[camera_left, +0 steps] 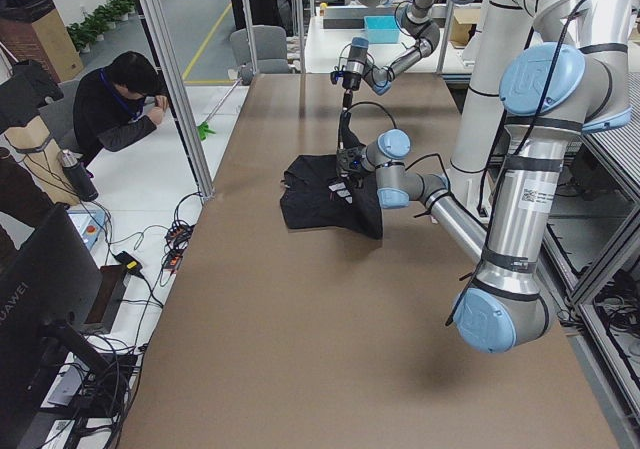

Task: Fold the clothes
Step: 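Lift the hem with both grippers and fold it toward the collar, then release the hem and raise both grippers away from the folded shirt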

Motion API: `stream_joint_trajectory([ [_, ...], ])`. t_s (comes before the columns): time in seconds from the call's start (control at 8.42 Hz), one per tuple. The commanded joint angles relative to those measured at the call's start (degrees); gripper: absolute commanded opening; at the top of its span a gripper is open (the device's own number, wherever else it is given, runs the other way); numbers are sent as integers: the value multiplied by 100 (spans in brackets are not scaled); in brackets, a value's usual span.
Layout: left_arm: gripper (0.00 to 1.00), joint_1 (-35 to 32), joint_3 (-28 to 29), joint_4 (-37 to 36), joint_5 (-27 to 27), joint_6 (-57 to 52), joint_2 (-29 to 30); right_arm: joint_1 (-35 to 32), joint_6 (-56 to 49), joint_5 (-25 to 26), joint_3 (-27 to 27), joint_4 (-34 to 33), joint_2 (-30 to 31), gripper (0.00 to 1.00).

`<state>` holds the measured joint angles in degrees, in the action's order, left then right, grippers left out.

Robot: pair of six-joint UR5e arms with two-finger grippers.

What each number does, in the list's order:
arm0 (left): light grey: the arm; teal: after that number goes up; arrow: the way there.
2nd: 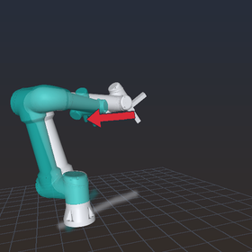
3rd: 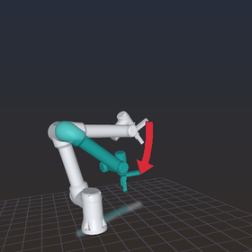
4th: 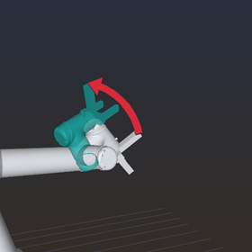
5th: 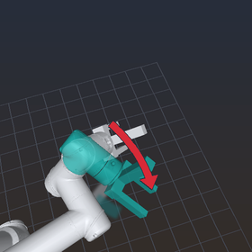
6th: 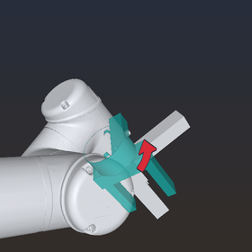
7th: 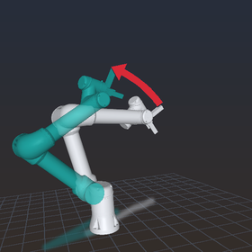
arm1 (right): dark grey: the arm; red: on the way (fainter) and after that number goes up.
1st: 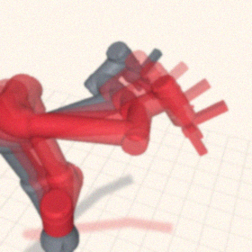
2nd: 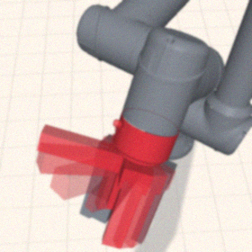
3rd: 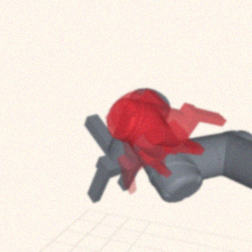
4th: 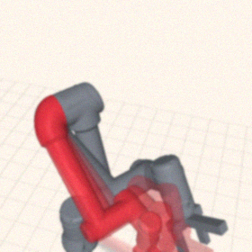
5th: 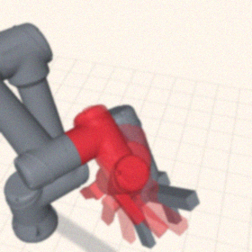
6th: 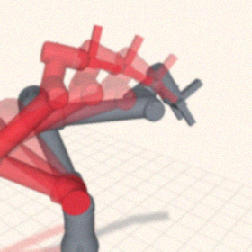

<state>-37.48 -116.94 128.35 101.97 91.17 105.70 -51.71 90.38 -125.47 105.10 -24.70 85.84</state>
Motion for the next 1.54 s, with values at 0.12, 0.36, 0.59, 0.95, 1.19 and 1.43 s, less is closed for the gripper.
stream_joint_trajectory([
  [0.12, 0, -268, 1022, 23, -54, -107, 416, -85, -583, 663, -962, -439, -628, 0],
  [0.36, 0, -566, 1434, 14, 15, -240, 582, -76, -600, 865, -1342, -422, -797, 0],
  [0.59, 0, -743, 1997, 23, 16, -257, 855, -76, -592, 1058, -1396, -439, -797, 0],
  [0.95, 0, -849, 2324, -3, 7, -345, 1154, -85, -522, 1218, -1440, -465, -928, 0],
  [1.19, 0, -867, 2368, -65, 33, -328, 1365, -59, -504, 1218, -1440, -640, -1087, 0],
  [1.43, 0, -867, 2386, -65, 33, -292, 1454, -76, -512, 1218, -1449, -851, -1166, 0],
])
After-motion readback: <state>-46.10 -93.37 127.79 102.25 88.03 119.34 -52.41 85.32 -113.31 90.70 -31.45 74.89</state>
